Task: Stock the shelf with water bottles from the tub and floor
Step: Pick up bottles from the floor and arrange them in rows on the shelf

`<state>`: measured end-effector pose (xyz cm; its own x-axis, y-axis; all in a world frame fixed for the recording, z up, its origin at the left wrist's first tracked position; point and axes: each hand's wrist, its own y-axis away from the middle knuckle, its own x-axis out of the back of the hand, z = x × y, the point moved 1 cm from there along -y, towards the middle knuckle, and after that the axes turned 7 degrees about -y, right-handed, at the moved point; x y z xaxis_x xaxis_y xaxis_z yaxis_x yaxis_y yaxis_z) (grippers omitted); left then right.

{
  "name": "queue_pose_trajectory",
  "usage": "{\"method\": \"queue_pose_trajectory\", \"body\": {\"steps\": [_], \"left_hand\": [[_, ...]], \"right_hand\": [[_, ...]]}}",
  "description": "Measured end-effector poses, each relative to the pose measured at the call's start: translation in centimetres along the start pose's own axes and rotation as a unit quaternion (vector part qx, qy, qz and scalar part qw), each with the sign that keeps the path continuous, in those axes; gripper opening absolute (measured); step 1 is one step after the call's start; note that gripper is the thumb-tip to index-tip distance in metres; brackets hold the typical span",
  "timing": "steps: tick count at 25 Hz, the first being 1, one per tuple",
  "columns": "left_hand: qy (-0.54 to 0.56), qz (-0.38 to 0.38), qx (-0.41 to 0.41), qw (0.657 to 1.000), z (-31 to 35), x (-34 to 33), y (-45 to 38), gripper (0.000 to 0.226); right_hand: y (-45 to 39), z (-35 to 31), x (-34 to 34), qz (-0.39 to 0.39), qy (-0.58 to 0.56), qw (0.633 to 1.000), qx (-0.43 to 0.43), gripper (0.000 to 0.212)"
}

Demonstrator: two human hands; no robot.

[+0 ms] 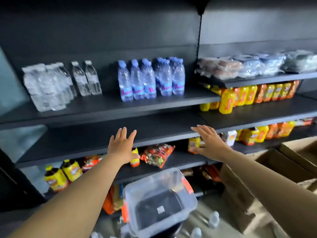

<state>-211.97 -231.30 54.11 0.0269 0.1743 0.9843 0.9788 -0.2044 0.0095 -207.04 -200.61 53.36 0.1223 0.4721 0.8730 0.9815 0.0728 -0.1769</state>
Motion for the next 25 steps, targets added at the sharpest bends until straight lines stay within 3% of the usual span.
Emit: {"method": "queue_pose_trajectory", "body": {"steps": [5,11,14,20,25], "left_hand": [[0.049,-0.027,-0.007,0.998,11.9,-9.6,2.0,0.099],[0.166,-0.065,-0.012,0.984,24.3,-21.5,6.9,0.094],[0.215,-0.127,-0.015,0.968,28.5,-27.0,7.8,0.092],[0.244,-0.159,-0.057,0.955,36.0,-39.4,6.8,0.092],[0.28,-0.244,0.027,0.928,41.2,-52.6,6.8,0.09]], "right_hand": [[6.4,12.1,-3.4,-0.056,-0.002,0.998,-0.02,0.084],[14.3,24.7,-10.5,-0.13,-0.041,0.985,-0.109,0.088],[18.1,29.3,-15.4,-0.132,-0.089,0.975,-0.154,0.091],[23.8,36.8,-27.2,-0.101,-0.162,0.943,-0.274,0.086],[26.6,44.8,-37.4,-0.105,-0.196,0.91,-0.35,0.085]]}}
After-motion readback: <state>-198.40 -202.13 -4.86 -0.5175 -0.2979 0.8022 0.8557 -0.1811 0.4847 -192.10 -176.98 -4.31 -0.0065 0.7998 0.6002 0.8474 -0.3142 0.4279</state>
